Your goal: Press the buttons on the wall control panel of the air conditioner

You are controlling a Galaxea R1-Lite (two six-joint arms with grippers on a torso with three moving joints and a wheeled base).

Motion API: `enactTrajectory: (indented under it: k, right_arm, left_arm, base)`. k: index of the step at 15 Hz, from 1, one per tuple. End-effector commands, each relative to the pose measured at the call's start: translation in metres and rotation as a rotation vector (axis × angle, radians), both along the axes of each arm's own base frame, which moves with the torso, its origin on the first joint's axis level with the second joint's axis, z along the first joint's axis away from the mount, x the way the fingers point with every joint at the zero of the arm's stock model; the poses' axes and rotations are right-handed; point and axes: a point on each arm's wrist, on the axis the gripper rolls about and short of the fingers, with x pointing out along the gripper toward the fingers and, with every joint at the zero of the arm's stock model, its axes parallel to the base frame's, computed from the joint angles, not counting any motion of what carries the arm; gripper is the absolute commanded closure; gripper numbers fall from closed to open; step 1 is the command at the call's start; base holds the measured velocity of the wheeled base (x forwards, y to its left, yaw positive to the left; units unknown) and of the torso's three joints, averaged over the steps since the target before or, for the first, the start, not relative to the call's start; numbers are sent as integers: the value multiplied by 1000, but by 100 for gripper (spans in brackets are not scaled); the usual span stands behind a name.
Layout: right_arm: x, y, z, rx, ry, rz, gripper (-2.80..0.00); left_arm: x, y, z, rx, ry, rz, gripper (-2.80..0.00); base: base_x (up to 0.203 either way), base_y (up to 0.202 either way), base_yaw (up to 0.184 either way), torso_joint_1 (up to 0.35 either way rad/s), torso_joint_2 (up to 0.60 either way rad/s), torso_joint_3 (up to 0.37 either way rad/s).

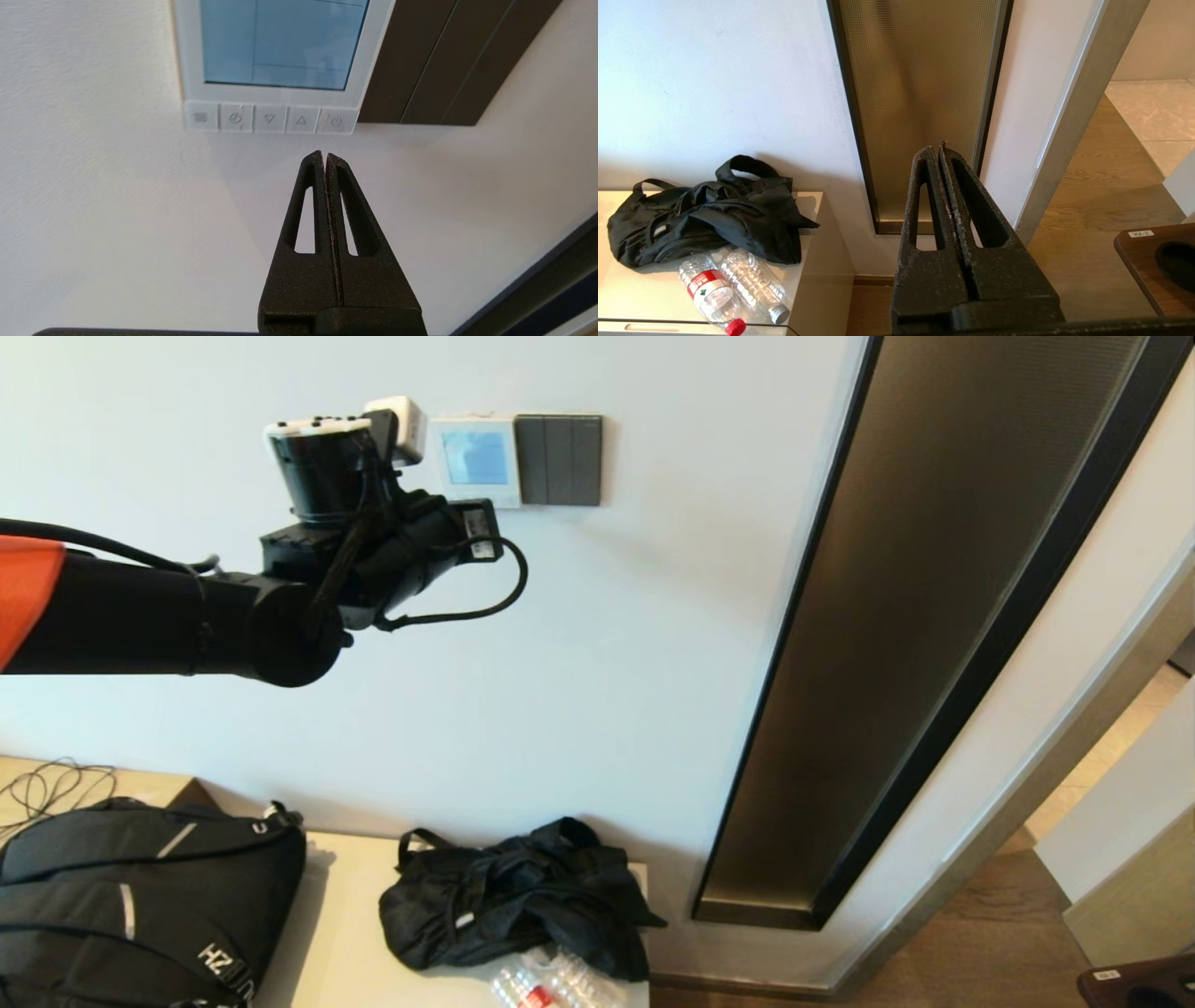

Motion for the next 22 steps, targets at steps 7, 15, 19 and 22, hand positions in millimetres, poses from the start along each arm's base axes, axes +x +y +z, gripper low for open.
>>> enactTrajectory:
  k: [7, 15, 19, 22]
  right_arm:
    - [0, 0, 0, 0, 3, 0, 0]
    - [0, 0, 0, 0, 3, 0, 0]
    - [0, 0, 0, 0, 1, 0, 0]
    - [0, 0, 0, 0, 1, 0, 0]
  left_arm:
    - [-182, 100, 14, -29, -88, 70, 0]
    - [-293, 168, -80, 44, -3, 254, 0]
    - [-330, 164, -114, 50, 45, 183, 0]
    - [-353, 158, -141, 57, 165, 28, 0]
  base:
    - [0, 0, 0, 0, 0, 0]
    - [0, 0, 0, 0, 0, 0]
    - [0, 0, 0, 0, 0, 0]
    - [0, 0, 0, 0, 0, 0]
